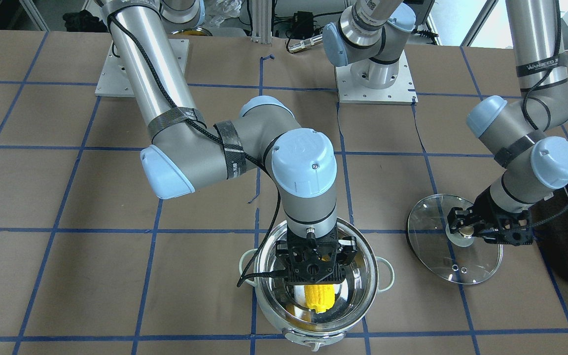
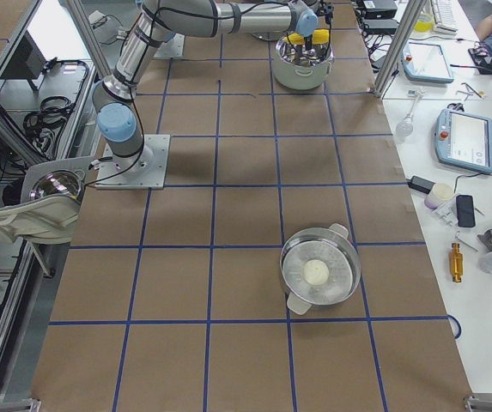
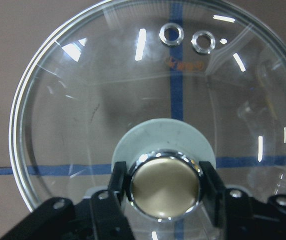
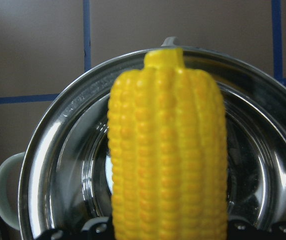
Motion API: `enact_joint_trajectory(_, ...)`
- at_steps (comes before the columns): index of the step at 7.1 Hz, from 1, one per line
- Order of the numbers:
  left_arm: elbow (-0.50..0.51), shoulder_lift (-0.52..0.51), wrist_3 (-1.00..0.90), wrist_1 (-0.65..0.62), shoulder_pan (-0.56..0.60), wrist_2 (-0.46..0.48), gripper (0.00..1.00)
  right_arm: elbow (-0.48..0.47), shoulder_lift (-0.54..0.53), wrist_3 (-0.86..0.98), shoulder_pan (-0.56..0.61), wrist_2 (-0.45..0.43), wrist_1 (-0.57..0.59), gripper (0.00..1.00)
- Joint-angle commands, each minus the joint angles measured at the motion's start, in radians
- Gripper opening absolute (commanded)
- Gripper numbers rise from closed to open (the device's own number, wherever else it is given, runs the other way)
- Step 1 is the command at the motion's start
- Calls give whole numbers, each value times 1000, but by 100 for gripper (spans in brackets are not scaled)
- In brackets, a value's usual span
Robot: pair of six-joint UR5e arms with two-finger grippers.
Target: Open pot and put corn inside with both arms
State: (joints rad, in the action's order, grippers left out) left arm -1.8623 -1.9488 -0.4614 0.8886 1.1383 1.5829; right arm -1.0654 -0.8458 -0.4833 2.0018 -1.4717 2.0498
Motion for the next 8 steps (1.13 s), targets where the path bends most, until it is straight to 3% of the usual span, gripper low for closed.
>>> enact_joint_trajectory(1, 5, -6, 1, -4, 0, -3, 100, -34, -50, -3, 0, 16, -3, 100)
enact_joint_trajectory(4, 37, 48, 38, 21, 26, 11, 100, -47, -84, 73, -17, -2, -63, 100)
enact_joint_trajectory(6, 156, 106, 123, 234, 104, 26, 100, -70, -142, 113, -136, -9, -163, 100)
enact_joint_trajectory(8, 254, 181, 315, 437, 220, 26, 100, -199, -275, 175, -274, -18, -229, 100)
